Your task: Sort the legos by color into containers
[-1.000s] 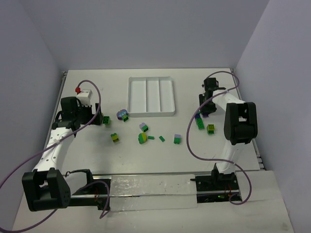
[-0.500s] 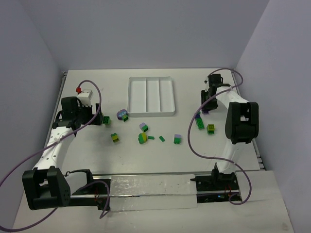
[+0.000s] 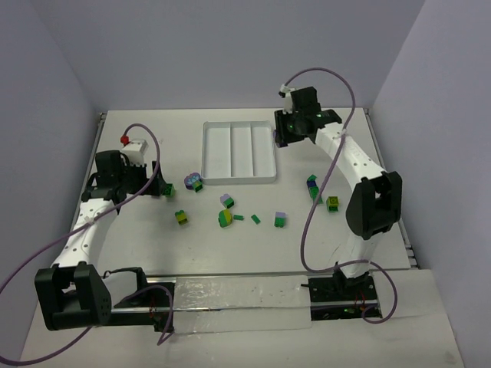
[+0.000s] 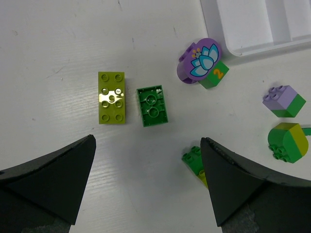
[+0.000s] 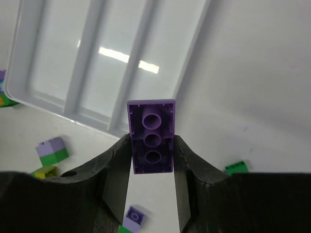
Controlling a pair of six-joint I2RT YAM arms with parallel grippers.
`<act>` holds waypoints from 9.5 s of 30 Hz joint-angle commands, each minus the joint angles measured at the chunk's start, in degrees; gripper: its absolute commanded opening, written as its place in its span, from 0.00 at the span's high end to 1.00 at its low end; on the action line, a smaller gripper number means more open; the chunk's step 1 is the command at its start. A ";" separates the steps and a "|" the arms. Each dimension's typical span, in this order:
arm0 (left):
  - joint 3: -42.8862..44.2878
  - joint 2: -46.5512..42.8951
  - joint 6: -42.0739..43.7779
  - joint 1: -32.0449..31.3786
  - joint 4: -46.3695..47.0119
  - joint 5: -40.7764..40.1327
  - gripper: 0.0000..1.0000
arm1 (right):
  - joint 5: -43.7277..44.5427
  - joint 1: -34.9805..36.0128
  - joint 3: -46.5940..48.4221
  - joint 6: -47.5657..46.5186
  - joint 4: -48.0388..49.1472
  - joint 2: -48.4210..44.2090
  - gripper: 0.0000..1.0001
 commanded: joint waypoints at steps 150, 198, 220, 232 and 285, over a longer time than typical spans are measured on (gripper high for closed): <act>28.30 21.62 -21.94 -1.59 19.28 25.94 1.00 | -29.93 1.70 2.68 5.57 18.07 2.01 1.00; 60.04 64.01 -18.06 -19.17 22.32 -9.35 0.92 | 14.20 3.81 31.95 -0.57 5.26 34.45 0.20; 64.14 66.18 -17.68 -19.67 14.85 -10.64 0.43 | 7.91 4.44 23.20 2.20 5.27 20.04 0.02; 49.82 39.27 -14.96 -19.00 2.79 -15.22 0.20 | 8.39 4.61 16.62 3.06 5.33 11.67 0.00; 22.64 18.61 -10.47 -8.37 -4.60 29.08 1.00 | -27.99 6.24 -12.28 3.15 21.55 -8.00 0.00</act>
